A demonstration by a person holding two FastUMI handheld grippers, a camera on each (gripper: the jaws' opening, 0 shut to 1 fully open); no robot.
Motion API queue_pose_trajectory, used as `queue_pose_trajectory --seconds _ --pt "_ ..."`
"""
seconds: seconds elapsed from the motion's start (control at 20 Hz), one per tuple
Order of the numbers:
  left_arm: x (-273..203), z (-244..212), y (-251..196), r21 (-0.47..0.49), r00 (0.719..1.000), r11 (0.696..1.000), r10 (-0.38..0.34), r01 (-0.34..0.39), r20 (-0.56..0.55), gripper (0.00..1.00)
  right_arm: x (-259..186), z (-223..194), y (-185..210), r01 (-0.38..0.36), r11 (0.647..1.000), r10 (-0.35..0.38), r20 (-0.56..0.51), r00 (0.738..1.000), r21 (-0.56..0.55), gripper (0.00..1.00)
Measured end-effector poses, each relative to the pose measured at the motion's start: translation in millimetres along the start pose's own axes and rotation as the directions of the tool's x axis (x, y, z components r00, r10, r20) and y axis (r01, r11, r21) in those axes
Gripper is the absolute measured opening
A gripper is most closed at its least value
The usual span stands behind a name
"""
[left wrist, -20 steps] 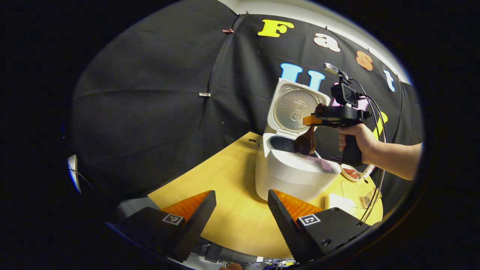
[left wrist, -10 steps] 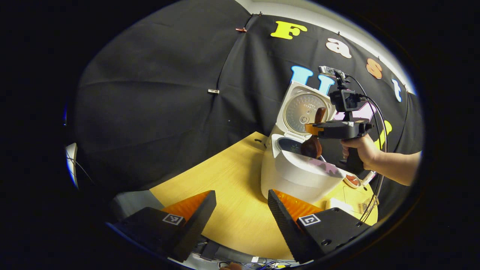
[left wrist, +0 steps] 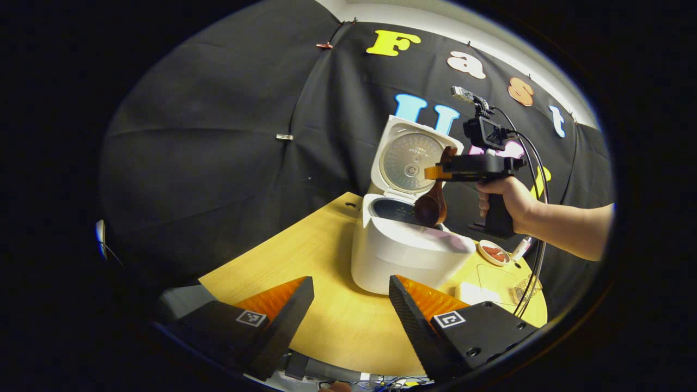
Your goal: Close the left gripper, press the button to open the rice cooker; take a wooden spoon from the chopstick holder with the right hand, scoop a spoonful of rice and pour it into the rice cooker, then put the wooden spoon back into the chopstick holder.
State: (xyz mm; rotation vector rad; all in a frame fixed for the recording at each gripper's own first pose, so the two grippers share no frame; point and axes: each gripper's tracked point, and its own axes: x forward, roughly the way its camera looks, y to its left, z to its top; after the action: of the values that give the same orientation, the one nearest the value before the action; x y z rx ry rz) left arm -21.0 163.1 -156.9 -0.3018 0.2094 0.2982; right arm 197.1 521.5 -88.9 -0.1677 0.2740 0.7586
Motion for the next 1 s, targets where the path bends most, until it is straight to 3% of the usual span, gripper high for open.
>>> queue_pose_trajectory --seconds 0.25,0.6,0.8,1.0 --pt "0.6 8.9 -37.7 0.007 0.997 0.997 -0.077 0.077 0.008 0.95 -32.2 25.3 -58.8 0.054 0.983 -0.059 0.022 0.998 0.178 0.16" --pt "2.8 24.4 -93.2 0.075 0.984 0.982 -0.176 0.173 0.028 0.95 -118.3 59.8 -176.0 0.156 0.914 -0.197 0.074 0.978 0.374 0.16" --pt "-1.0 28.5 -120.0 0.090 0.976 0.974 -0.213 0.209 0.037 0.95 -165.6 41.8 -247.7 0.238 0.856 -0.290 0.045 0.956 0.458 0.16" --pt "-8.8 24.9 -151.6 0.115 0.968 0.963 -0.248 0.242 0.037 0.95 -216.7 13.8 -322.9 0.344 0.800 -0.405 0.020 0.914 0.491 0.16"
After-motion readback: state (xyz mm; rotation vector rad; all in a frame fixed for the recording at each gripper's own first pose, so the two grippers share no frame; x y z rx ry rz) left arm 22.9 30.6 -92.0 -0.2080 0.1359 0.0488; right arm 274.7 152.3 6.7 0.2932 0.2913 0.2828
